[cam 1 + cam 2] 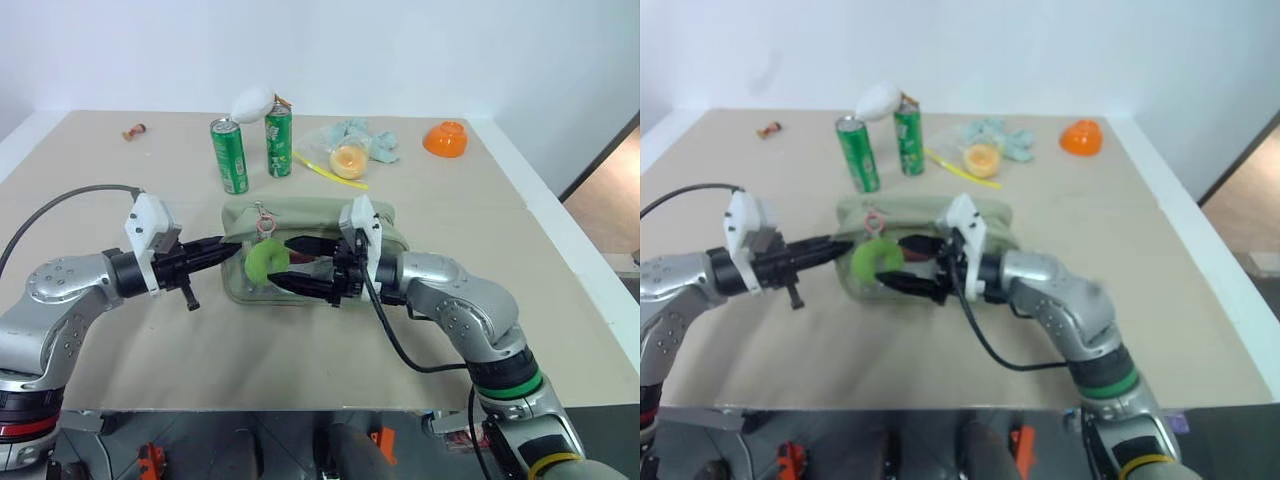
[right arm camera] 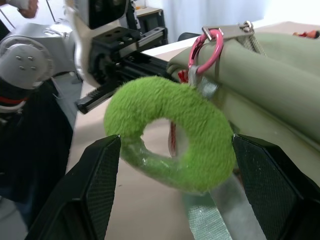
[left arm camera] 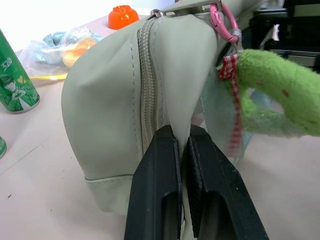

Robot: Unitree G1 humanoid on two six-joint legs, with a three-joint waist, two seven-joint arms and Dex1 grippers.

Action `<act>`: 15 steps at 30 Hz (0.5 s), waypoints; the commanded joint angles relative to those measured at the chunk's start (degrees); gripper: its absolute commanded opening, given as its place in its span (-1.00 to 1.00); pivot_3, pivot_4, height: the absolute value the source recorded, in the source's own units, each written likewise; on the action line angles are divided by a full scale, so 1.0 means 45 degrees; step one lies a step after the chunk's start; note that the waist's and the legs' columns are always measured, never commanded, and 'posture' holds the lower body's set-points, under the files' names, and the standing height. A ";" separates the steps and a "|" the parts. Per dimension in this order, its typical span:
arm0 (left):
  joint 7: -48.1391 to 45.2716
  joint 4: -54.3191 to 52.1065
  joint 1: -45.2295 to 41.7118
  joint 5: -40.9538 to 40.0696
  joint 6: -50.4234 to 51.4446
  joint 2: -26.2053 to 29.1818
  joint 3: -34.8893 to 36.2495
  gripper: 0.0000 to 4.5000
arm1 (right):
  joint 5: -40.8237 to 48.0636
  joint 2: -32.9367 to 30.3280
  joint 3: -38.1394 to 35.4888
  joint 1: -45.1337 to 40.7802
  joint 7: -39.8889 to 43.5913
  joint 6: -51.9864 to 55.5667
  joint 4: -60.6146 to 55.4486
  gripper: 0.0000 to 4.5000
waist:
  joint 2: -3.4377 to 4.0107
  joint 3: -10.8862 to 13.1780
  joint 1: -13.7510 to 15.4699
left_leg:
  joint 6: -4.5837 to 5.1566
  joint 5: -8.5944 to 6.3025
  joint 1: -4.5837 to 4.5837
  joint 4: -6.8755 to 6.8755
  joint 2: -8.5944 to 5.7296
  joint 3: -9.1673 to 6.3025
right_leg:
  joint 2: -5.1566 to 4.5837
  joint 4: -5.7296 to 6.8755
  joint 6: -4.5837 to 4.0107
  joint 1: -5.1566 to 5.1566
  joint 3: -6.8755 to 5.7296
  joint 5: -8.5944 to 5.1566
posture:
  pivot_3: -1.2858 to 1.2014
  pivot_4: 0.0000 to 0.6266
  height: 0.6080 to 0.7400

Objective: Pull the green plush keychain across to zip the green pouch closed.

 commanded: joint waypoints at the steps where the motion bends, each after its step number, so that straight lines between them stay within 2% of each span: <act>1: 0.0107 -0.0605 0.0007 -0.0369 0.0004 -0.0014 0.0240 -1.00 | -0.0550 0.0165 -0.0124 -0.0342 0.0059 -0.0543 0.0106 0.63 | 0.0001 0.0001 0.0000 | 0.0000 0.0000 0.0000 -0.0001 0.0003 -0.0001 | 0.0001 0.0000 0.0000 -0.0001 0.0000 0.0000 | 0.03 -0.52 1.00; 15: 0.0043 -0.0554 0.0125 -0.0190 -0.0160 -0.0098 -0.0057 -1.00 | -0.0978 0.1040 -0.0194 -0.0597 -0.0012 -0.0505 0.0621 0.63 | 0.0001 0.0000 0.0000 | 0.0000 0.0000 0.0000 -0.0002 0.0004 0.0000 | 0.0000 0.0001 -0.0005 -0.0001 -0.0002 0.0001 | 0.03 -0.52 1.00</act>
